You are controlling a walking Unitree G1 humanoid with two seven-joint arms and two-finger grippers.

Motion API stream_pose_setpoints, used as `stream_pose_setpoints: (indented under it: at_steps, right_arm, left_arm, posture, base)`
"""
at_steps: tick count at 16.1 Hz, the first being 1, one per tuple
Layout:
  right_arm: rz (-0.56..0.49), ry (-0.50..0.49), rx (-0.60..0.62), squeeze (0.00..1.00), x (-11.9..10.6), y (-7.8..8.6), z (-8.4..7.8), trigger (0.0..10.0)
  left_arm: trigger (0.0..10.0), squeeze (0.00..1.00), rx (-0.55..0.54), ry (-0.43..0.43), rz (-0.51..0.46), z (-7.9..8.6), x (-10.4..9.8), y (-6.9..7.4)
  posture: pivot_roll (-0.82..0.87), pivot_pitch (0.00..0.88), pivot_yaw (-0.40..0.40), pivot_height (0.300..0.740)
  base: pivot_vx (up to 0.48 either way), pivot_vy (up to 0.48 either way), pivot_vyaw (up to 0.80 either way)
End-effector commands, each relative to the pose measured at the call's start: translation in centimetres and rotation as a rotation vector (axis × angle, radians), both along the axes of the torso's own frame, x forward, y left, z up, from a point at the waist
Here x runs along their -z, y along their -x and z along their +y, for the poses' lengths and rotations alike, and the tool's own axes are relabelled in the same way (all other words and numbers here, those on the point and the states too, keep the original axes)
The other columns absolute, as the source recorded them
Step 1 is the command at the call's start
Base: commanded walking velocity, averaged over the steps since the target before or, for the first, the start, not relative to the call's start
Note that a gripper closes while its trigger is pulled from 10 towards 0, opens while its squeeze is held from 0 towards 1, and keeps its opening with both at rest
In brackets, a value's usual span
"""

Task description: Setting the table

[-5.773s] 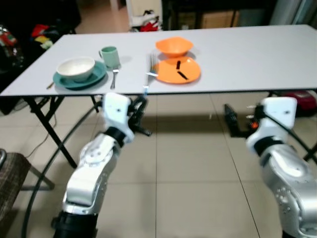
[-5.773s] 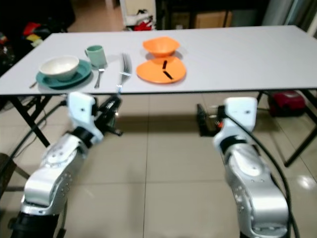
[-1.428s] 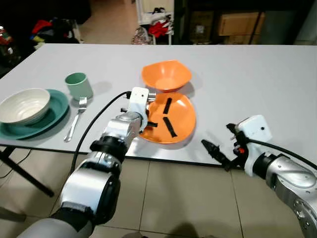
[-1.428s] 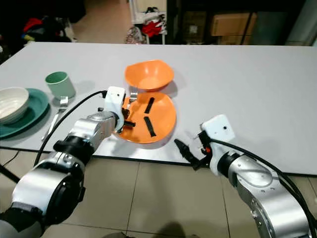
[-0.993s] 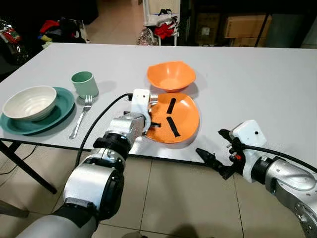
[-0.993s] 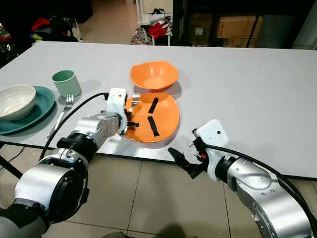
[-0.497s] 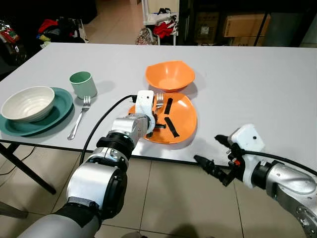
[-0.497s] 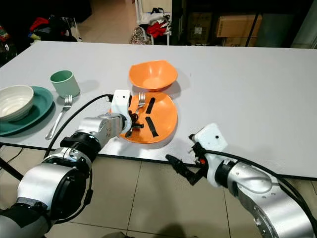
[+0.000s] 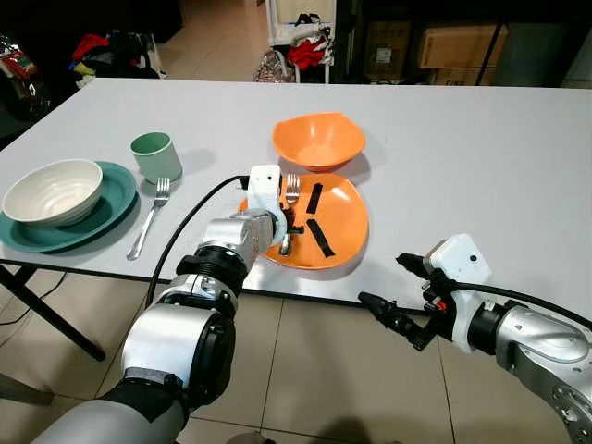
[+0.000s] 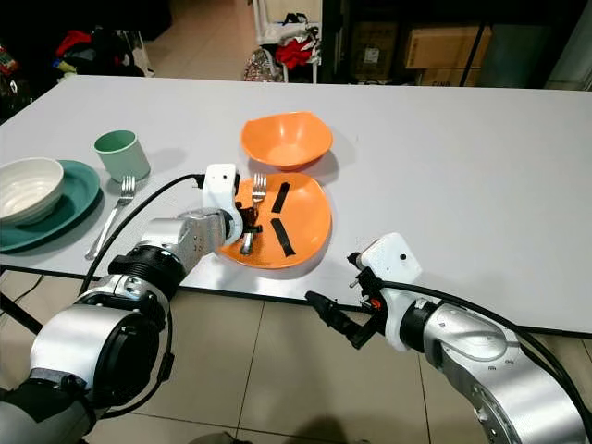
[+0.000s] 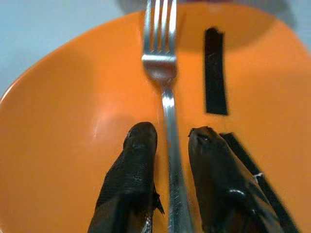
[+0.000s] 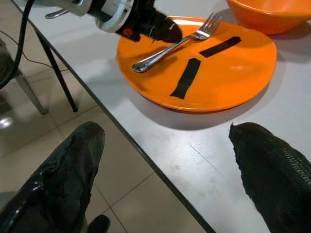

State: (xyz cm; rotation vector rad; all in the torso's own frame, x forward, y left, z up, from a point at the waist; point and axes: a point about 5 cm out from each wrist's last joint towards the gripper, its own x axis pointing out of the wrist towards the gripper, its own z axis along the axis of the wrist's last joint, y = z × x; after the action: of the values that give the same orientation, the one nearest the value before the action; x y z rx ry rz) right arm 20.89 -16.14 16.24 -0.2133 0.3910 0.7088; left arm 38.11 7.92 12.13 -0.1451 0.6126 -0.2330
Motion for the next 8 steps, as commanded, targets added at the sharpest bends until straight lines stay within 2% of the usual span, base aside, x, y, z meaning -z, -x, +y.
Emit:
stream_pose_setpoints:
  at_steps: [1, 2, 3, 4, 5, 6, 8]
  right_arm:
    - [-0.024, -0.006, -0.026, 0.0, -0.5, 0.1, 0.2, 10.0]
    - [-0.048, -0.012, -0.022, 0.0, -0.8, 0.0, 0.2, 10.0]
    - [-0.076, -0.015, 0.013, 0.0, -0.9, -0.2, 0.1, 10.0]
    - [-0.103, -0.017, 0.074, 0.0, -1.0, -0.4, -0.2, 10.0]
    - [-0.176, -0.042, 0.216, 0.0, -1.4, -1.1, -0.7, 10.0]
    - [-0.218, -0.094, 0.328, 0.0, -1.7, -1.3, -0.7, 10.0]
    - [-0.24, -0.094, 0.375, 0.0, -1.5, -1.1, -0.1, 10.0]
  left_arm:
    - [10.0, 1.0, 0.011, 0.003, -0.048, 0.2, -1.4, -0.6]
    - [10.0, 1.0, 0.021, 0.013, -0.14, 0.3, -2.9, -1.1]
    - [10.0, 0.73, 0.025, 0.048, -0.256, 0.6, -4.6, -1.4]
    - [10.0, 0.36, 0.024, 0.072, -0.333, 1.0, -5.6, -1.4]
    - [10.0, 0.0, 0.032, 0.104, -0.408, 1.9, -6.6, -0.8]
    - [10.0, 0.0, 0.05, 0.095, -0.472, 3.4, -7.0, 0.6]
    - [10.0, 0.0, 0.029, 0.044, -0.559, 6.2, -6.7, 3.5]
  posture:
    - [-0.08, 0.0, 0.101, 0.74]
    - [-0.08, 0.0, 0.104, 0.74]
    - [-0.08, 0.0, 0.106, 0.74]
    - [-0.07, 0.0, 0.104, 0.74]
    - [-0.06, 0.0, 0.099, 0.74]
    - [-0.06, 0.0, 0.101, 0.74]
    - [-0.05, 0.0, 0.097, 0.74]
  base:
    - [0.0, 0.0, 0.0]
    - [0.0, 0.0, 0.0]
    - [0.0, 0.0, 0.0]
    - [0.0, 0.0, 0.0]
    - [0.0, 0.0, 0.0]
    - [0.0, 0.0, 0.0]
    - [0.0, 0.0, 0.8]
